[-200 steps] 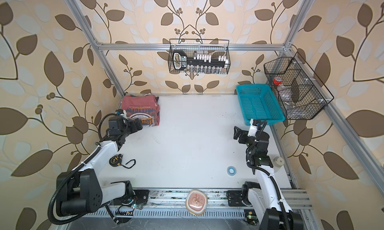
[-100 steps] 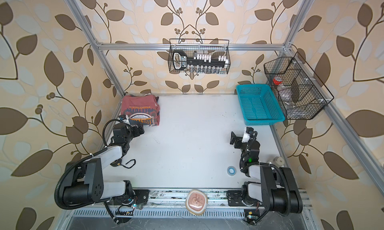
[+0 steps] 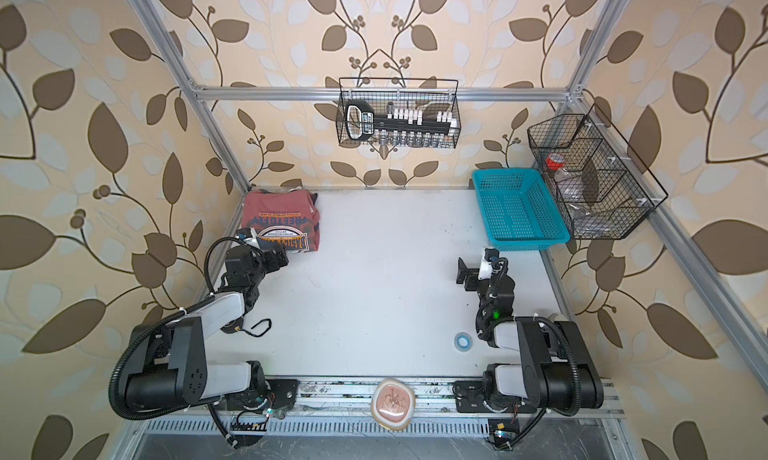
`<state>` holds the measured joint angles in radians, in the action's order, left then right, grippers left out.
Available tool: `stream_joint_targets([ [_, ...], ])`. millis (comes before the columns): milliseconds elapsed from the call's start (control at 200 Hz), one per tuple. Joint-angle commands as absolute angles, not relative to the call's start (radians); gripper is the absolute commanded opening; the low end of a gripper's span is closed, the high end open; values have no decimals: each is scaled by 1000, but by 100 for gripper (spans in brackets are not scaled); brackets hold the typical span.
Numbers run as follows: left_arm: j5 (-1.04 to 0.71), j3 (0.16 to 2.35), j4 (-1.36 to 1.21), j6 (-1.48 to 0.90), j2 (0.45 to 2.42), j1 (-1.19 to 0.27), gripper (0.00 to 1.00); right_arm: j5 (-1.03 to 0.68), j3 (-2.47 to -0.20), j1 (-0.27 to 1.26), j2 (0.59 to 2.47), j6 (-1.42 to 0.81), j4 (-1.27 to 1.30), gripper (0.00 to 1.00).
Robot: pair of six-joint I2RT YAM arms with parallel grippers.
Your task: Fold and stack the tank tops
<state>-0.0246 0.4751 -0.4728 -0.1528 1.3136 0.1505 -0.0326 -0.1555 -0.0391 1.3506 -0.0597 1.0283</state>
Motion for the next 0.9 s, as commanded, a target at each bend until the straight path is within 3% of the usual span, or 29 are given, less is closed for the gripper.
stream_joint_targets([
  [0,-23,444,-497,-102,1301,134,99,-18,-173,-34,1354,-29,1038,100],
  [245,-77,409,-688,-74,1469,134,99,-14,-173,-34,1353,-28,1038,100],
  [895,-6,466,-590,-42,1490,83,99,46,-183,2,1353,-10,1019,100],
])
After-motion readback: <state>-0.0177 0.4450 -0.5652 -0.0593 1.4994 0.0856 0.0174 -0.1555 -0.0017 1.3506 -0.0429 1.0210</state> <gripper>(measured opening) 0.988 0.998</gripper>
